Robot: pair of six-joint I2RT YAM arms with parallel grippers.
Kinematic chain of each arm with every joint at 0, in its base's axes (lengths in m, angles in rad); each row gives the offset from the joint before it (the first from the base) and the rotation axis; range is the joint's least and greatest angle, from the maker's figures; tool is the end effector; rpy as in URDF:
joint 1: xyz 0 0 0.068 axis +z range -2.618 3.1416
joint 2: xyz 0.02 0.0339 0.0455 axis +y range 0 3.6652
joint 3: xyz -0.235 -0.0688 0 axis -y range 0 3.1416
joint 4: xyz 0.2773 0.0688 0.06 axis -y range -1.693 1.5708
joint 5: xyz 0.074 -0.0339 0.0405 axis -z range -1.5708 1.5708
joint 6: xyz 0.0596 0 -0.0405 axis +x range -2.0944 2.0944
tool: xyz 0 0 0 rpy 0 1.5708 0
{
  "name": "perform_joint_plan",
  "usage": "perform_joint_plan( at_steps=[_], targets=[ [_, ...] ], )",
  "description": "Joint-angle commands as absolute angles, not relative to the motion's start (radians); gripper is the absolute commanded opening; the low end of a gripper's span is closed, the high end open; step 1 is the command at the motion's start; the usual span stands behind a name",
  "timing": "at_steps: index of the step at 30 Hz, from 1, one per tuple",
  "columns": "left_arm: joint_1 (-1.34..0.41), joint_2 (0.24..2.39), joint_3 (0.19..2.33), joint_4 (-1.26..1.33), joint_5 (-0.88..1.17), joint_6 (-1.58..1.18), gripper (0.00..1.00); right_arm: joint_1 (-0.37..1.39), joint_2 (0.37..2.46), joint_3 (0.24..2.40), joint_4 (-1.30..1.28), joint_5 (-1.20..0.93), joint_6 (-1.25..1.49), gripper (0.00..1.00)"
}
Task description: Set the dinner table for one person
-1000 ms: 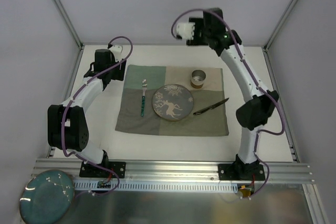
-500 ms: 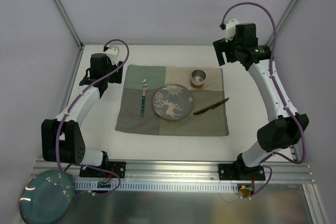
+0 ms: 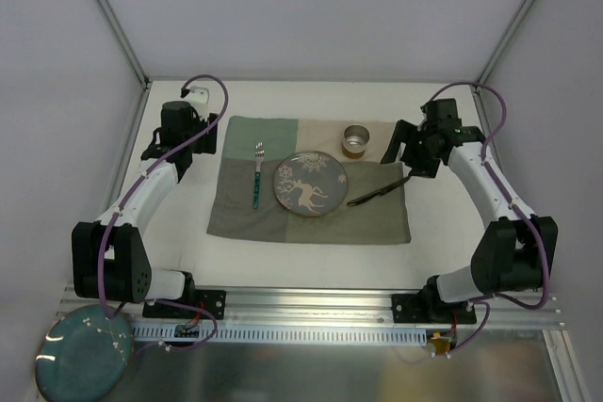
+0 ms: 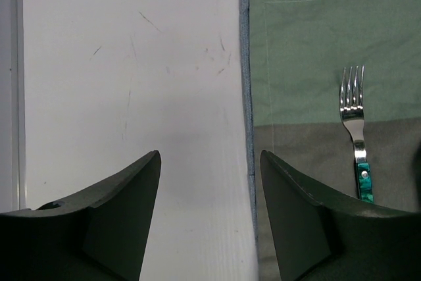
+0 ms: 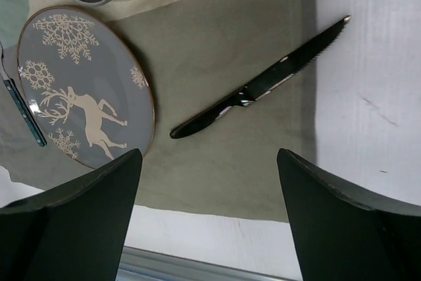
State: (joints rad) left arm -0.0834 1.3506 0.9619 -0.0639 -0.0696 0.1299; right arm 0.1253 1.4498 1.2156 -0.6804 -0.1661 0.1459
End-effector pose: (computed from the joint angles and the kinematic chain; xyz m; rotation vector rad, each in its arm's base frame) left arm 0.3671 -0.0265 0.2349 0.1715 2.0164 0.0998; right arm 0.3523 0.0543 0.2356 -0.0450 2.4954 0.3206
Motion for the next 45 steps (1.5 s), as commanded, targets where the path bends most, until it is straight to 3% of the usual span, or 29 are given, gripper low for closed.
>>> perform_joint_plan(
  at_steps=[1,8,18,32,39,45],
  targets=[
    [-0.075,1.322,0.954,-0.023,-0.093,0.101,0.63,0.198,1.397,1.14,-0.571,-0.17,0.276,0.87],
    [-0.092,1.279,0.901,0.057,-0.147,0.071,0.63,0.27,1.446,1.071,-0.5,-0.008,0.246,0.87],
    [-0.256,1.265,0.848,0.202,-0.301,0.144,0.63,0.363,1.542,1.006,-0.384,0.179,0.259,0.86],
    [-0.31,1.301,0.868,0.206,-0.298,0.195,0.63,0.384,1.599,1.094,-0.351,0.181,0.353,0.86],
    [-0.379,1.313,0.905,0.111,-0.143,0.219,0.63,0.292,1.519,1.038,-0.35,0.143,0.253,0.86],
    [-0.535,1.412,1.012,-0.041,0.116,0.322,0.63,0.06,1.372,1.112,-0.359,0.117,0.108,0.86]
  ],
)
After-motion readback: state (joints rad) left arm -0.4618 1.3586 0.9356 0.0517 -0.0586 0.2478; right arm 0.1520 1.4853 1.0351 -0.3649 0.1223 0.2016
